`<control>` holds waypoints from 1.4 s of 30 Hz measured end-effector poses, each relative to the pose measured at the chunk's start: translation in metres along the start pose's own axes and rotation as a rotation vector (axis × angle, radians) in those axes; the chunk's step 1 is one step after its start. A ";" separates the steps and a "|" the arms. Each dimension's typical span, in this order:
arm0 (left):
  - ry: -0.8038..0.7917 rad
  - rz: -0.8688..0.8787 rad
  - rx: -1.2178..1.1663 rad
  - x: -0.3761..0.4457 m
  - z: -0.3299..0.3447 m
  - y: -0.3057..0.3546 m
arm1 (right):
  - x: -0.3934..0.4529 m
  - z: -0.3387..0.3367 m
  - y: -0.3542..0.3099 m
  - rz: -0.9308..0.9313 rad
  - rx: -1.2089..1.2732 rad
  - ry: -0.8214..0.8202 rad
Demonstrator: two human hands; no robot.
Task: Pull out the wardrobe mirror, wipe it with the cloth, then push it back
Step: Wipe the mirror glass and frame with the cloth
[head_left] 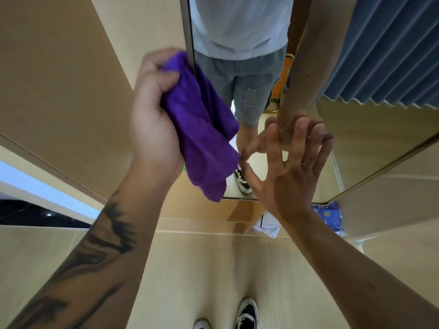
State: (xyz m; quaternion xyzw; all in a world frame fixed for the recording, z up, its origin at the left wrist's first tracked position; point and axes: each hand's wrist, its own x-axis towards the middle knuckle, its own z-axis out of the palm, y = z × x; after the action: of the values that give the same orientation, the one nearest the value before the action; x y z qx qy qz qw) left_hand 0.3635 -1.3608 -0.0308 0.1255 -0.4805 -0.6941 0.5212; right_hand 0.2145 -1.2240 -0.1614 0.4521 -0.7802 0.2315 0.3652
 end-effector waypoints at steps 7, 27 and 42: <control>0.126 -0.175 -0.004 -0.022 -0.011 -0.031 | 0.000 0.001 0.000 -0.004 -0.006 -0.002; 0.242 -0.240 0.079 -0.035 -0.026 -0.049 | 0.001 -0.002 -0.002 0.028 -0.005 0.005; 0.392 -0.636 0.269 -0.074 -0.061 -0.113 | 0.001 0.004 -0.005 0.047 0.025 0.064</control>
State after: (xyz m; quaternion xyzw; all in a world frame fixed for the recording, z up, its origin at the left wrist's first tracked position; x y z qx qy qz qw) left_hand 0.3677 -1.3315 -0.1761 0.4654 -0.3956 -0.7147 0.3407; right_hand 0.2167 -1.2298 -0.1634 0.4306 -0.7754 0.2643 0.3788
